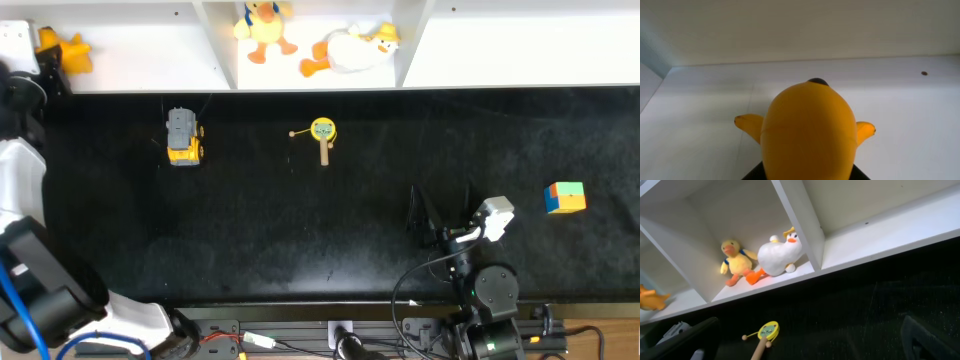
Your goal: Store Toys
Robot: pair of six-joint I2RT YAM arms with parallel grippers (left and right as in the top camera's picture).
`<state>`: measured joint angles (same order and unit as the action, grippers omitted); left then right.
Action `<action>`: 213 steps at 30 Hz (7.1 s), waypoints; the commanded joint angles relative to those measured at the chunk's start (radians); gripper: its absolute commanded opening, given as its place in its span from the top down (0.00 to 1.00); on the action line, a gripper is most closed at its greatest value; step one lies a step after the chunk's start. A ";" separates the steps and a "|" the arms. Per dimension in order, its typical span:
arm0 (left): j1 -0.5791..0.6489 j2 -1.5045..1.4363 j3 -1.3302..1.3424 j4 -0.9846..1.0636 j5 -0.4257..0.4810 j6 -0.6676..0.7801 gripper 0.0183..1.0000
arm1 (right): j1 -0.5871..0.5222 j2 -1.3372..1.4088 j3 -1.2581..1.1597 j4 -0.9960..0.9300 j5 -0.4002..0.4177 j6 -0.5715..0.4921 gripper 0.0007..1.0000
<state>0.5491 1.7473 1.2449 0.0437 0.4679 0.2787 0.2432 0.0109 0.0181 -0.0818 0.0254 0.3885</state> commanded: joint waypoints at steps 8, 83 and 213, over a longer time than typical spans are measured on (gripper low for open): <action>-0.010 0.048 0.041 0.039 -0.002 -0.089 0.98 | 0.005 -0.007 -0.014 0.004 -0.006 -0.004 0.00; -0.039 -0.051 0.047 -0.046 -0.102 -0.127 0.00 | 0.005 -0.007 -0.014 0.004 -0.006 -0.004 0.00; -0.485 -0.254 -0.356 -0.390 -0.448 -0.183 0.71 | 0.005 -0.007 -0.014 0.004 -0.006 -0.004 0.00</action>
<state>0.0666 1.5658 0.8497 -0.3359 0.0250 0.1097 0.2428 0.0109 0.0181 -0.0822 0.0254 0.3882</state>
